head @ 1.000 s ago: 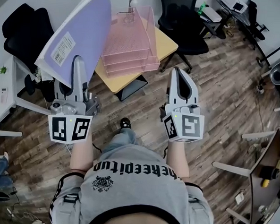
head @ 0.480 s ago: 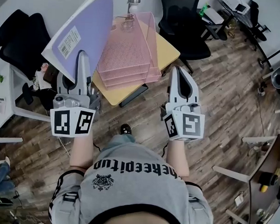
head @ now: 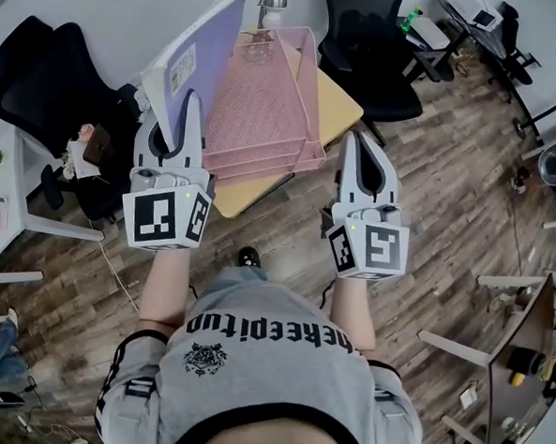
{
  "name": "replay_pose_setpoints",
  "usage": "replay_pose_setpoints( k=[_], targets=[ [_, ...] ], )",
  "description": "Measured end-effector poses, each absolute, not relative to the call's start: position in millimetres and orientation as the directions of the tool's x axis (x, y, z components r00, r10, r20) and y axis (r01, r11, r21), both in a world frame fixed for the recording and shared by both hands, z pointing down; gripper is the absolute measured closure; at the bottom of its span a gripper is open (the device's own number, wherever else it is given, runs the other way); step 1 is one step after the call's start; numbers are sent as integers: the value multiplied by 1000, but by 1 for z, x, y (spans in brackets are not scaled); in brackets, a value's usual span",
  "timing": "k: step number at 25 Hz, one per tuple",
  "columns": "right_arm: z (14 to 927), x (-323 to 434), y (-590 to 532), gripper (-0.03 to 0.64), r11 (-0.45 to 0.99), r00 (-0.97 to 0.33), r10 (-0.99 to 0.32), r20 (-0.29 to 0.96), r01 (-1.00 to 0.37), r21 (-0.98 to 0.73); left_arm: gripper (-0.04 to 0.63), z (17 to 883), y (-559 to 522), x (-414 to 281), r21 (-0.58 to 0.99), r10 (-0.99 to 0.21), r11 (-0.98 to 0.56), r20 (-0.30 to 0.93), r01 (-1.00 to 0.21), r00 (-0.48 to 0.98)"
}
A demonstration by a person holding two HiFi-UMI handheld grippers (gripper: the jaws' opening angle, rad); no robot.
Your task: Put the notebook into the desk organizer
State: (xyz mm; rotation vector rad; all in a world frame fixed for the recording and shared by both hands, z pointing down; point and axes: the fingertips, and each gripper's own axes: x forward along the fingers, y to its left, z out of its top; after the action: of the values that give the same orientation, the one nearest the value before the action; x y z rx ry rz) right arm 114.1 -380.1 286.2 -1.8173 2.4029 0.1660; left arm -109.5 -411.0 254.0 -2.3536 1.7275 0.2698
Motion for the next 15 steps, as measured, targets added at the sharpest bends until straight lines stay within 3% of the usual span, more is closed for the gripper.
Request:
replay_pose_setpoints(
  k=[9,15],
  targets=[
    [291,107,-404,614,288,-287,-947,-147,-958,15,564,279,-448,-91,-263,-954,-223,-141,-939,266],
    [295,101,-414,614,300,-298,-944,-143,-954,9,563,308,-464,-75,-469,-964,-212,-44,-857,262]
  ],
)
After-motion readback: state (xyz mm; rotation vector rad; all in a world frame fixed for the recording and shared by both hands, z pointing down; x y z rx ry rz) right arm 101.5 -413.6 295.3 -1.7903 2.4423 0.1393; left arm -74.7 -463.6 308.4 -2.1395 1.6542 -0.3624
